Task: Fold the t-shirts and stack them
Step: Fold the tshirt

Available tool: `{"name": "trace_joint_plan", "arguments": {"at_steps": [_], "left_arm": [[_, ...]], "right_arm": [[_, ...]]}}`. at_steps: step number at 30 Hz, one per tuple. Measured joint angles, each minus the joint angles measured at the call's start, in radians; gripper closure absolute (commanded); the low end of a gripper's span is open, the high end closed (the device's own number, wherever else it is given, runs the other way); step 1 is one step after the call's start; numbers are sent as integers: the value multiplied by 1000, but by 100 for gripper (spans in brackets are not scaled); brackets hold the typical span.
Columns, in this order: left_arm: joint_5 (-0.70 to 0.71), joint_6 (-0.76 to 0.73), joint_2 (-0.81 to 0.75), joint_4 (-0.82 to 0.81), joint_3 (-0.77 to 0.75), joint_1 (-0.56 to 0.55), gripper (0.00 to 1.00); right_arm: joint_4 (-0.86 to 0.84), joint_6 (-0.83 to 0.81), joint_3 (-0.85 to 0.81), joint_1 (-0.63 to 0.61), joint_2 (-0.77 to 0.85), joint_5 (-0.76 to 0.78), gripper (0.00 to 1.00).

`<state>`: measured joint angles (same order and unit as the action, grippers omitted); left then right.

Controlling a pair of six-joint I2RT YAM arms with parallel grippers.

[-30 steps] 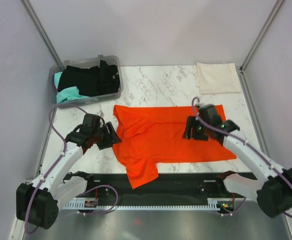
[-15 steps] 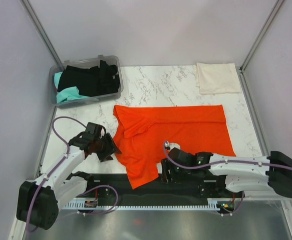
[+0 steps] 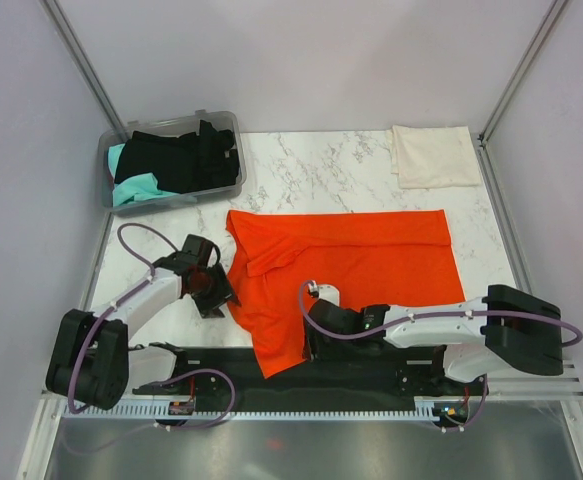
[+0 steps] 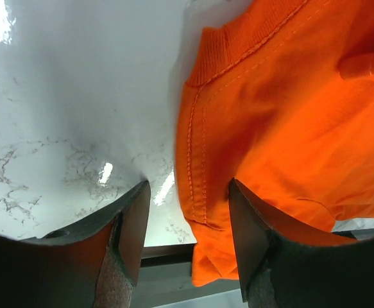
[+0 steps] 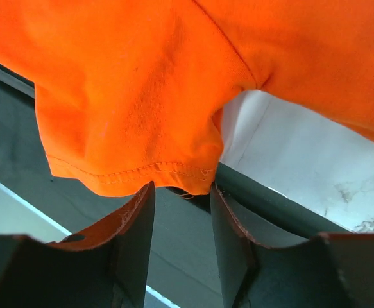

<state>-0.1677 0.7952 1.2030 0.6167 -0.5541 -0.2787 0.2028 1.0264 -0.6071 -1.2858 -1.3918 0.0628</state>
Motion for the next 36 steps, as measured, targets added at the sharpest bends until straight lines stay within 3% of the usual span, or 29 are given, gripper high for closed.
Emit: {"name": "trace_joint_plan", "arguments": {"at_steps": [3, 9, 15, 16, 17, 23, 24, 27, 28, 30, 31, 35, 36], "left_arm": [[1, -6, 40, -2, -15, 4, 42], [0, -22, 84, 6, -37, 13, 53], [2, -40, 120, 18, -54, 32, 71], [2, -43, 123, 18, -55, 35, 76], [2, -47, 127, 19, -58, 37, 78], [13, -58, 137, 13, -68, 39, 80], [17, -58, 136, 11, -68, 39, 78], [40, -59, 124, 2, -68, 39, 61], [50, -59, 117, -3, -68, 39, 50], [71, -58, 96, -6, -69, 40, 40], [83, -60, 84, -4, -69, 42, 30], [118, -56, -4, 27, -72, 44, 22], [122, -53, -38, 43, -77, 43, 21]], "right_arm": [[-3, 8, -1, 0, -1, 11, 52], [-3, 10, -1, 0, -28, 34, 56], [4, 13, -2, 6, -70, 42, 78], [5, 11, -2, 9, -70, 42, 83], [4, 6, -2, 15, -70, 41, 98], [58, -50, -14, 54, -50, 1, 100], [70, -65, -20, 57, -37, -12, 100], [96, -109, -68, 67, -21, -74, 95], [100, -124, -92, 69, -24, -103, 91], [105, -145, -130, 69, -35, -156, 85], [106, -151, -140, 69, -37, -178, 81], [153, -154, -143, 74, -10, -225, 49], [169, -154, -143, 77, 8, -228, 47]]}}
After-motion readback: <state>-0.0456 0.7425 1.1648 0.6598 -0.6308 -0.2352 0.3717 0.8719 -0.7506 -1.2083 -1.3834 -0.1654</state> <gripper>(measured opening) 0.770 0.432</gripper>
